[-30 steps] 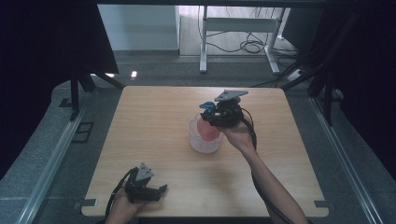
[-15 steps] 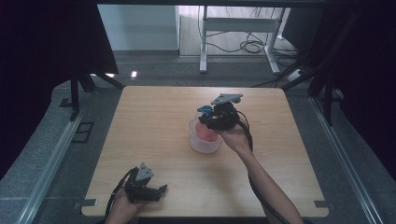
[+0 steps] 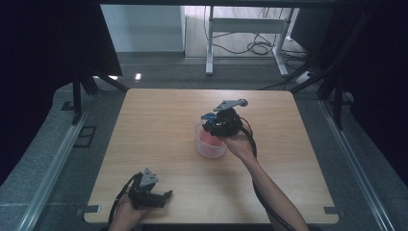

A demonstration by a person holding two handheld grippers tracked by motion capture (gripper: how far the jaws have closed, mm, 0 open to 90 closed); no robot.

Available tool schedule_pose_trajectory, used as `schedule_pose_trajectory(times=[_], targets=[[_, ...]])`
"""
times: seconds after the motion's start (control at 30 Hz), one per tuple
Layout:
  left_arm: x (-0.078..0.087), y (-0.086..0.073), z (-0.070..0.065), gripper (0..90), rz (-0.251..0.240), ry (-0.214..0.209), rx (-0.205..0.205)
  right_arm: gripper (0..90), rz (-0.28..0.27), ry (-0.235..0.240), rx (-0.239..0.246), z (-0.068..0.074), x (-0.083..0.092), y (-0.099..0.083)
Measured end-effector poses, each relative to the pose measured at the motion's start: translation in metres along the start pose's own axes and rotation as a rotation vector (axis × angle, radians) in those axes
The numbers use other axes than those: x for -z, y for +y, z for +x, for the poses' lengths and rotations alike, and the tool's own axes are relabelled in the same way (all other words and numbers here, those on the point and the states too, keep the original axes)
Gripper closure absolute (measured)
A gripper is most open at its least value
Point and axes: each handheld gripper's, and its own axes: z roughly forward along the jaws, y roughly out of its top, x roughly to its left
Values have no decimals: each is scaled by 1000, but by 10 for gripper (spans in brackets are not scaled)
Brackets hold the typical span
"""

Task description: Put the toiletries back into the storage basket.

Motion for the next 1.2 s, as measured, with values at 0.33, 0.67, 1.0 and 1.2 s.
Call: schedule_pose_trajectory(times=[0.33, 0.67, 1.0, 1.2], targets=[[0, 0, 0, 104, 0, 0, -1, 526, 20, 3, -8, -1, -9, -7], [0, 0, 0, 104, 0, 0, -1, 523, 16, 11, -24, -5, -11, -13], [0, 0, 0, 104, -2, -1, 1, 484, 2, 21, -60, -10, -7, -20], [0, 0, 0, 104, -2, -1, 1, 460, 6, 19, -67, -11, -8, -20]])
